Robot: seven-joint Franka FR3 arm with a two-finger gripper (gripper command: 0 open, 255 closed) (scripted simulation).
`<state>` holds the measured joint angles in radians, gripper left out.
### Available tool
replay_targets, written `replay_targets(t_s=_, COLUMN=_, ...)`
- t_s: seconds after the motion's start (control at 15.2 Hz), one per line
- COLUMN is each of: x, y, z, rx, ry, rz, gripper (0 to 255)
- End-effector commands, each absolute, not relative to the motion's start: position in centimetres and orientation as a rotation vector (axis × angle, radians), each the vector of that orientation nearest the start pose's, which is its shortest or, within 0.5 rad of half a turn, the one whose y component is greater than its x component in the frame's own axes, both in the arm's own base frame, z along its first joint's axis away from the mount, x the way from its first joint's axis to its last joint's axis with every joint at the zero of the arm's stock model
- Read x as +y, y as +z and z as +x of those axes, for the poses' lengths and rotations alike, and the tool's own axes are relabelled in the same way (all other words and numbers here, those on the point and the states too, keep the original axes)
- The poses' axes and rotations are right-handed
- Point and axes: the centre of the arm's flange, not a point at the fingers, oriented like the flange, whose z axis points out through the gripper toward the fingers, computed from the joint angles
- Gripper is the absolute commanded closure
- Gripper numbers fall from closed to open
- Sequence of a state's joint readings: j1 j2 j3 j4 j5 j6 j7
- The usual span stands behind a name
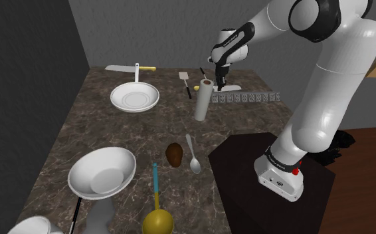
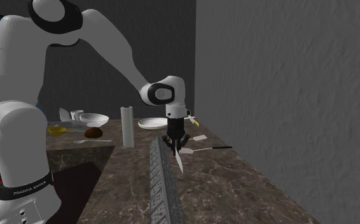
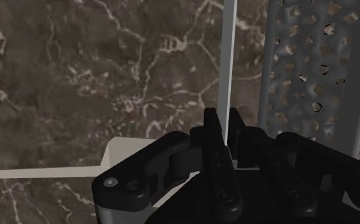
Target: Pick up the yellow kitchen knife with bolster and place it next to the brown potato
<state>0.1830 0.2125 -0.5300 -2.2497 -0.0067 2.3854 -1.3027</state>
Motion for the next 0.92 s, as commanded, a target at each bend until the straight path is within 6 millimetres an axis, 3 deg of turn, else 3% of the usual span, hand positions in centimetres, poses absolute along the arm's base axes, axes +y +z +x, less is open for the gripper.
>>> replay_targets(t_s=0.0, x=-18.2, y=28.0, z=50.2, rx=-1.478, ry=0.182, rz=-2.812, gripper=255)
replay_targets(t_s=0.33, x=-18.2, y=28.0, z=50.2, rx=-1.478, ry=0.182, rz=-2.812, gripper=255)
replay_targets(t_s=0.86, x=-18.2, y=32.2, z=50.2, rx=-1.478, ry=0.182, rz=-2.812, gripper=255)
